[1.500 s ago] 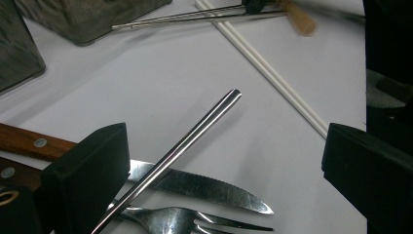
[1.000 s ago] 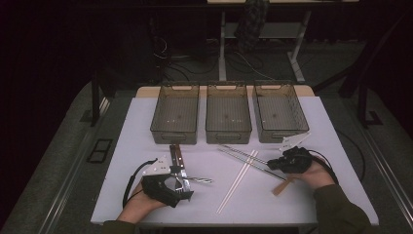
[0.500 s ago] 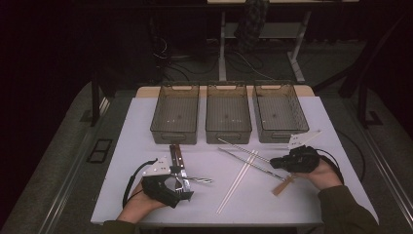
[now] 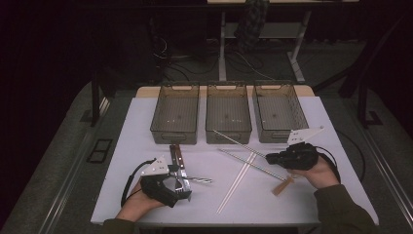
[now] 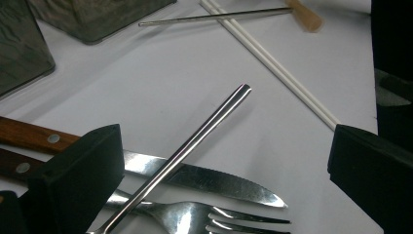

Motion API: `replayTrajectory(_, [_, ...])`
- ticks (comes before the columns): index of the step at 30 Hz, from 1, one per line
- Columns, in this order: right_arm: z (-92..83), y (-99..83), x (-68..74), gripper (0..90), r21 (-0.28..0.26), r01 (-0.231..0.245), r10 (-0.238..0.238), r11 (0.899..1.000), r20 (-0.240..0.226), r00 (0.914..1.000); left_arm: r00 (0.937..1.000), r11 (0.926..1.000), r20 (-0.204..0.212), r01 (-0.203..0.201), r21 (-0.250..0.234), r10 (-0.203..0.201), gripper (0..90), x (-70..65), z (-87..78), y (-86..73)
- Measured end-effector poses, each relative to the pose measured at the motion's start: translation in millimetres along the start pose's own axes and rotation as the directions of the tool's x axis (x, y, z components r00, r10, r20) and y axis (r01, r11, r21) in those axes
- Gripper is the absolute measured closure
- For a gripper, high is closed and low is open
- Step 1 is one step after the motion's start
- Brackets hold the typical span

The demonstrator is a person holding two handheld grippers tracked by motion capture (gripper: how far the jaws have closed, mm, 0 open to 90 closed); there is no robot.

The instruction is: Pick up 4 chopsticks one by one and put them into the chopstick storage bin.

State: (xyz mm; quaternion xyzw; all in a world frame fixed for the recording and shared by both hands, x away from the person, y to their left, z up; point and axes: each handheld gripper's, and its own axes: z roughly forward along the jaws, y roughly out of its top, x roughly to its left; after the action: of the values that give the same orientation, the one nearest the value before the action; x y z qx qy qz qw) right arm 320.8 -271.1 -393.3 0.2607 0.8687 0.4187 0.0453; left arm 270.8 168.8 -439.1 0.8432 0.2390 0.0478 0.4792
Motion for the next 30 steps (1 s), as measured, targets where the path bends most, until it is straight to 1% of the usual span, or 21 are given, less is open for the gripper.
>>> replayTrajectory(5, [6.3, 10.8, 3.7, 84.3, -0.006, -0.007, 0.007, 1.000, 0.008, 0.9999, 1.0000, 1.0000, -0.001, -0.003, 0.003, 0.003, 0.0, -0.1, 0.2, 0.4])
replayTrajectory(8, [10.0, 15.3, 4.9, 84.3, -0.006, -0.013, 0.013, 1.000, 0.021, 0.9997, 1.0000, 1.0000, 0.002, -0.006, 0.002, 0.006, 0.0, -1.3, 0.6, 1.0])
replayTrajectory(11, [12.1, 19.3, 4.7, 84.2, -0.033, -0.033, 0.034, 0.999, 0.019, 0.9992, 1.0000, 1.0000, 0.005, -0.005, 0.001, 0.005, 0.0, -1.8, 0.8, 1.2])
replayTrajectory(12, [13.0, 20.9, 4.4, 84.2, -0.042, -0.033, 0.034, 0.999, 0.020, 0.9992, 1.0000, 1.0000, 0.006, -0.005, 0.000, 0.005, 0.0, -1.9, 0.8, 1.4])
replayTrajectory(16, [18.1, 27.6, 4.6, 84.2, -0.051, -0.039, 0.041, 0.998, 0.036, 0.9985, 1.0000, 1.0000, 0.004, -0.006, -0.005, 0.006, 0.0, -2.2, 0.5, 1.7])
replayTrajectory(22, [28.8, 39.1, 4.8, 84.2, -0.061, -0.055, 0.058, 0.997, 0.056, 0.9967, 1.0000, 1.0000, 0.004, 0.001, -0.008, -0.001, 0.0, -1.5, 0.6, 1.6])
replayTrajectory(28, [38.8, 53.7, 5.1, 84.3, -0.086, -0.086, 0.092, 0.993, 0.072, 0.9932, 1.0000, 1.0000, -0.004, -0.001, -0.008, 0.001, 0.0, -2.1, 0.5, 1.9])
replayTrajectory(30, [42.5, 60.0, 5.8, 84.2, -0.082, -0.083, 0.090, 0.993, 0.082, 0.9925, 1.0000, 1.0000, -0.002, -0.004, -0.007, 0.004, 0.0, -2.5, 0.5, 2.1])
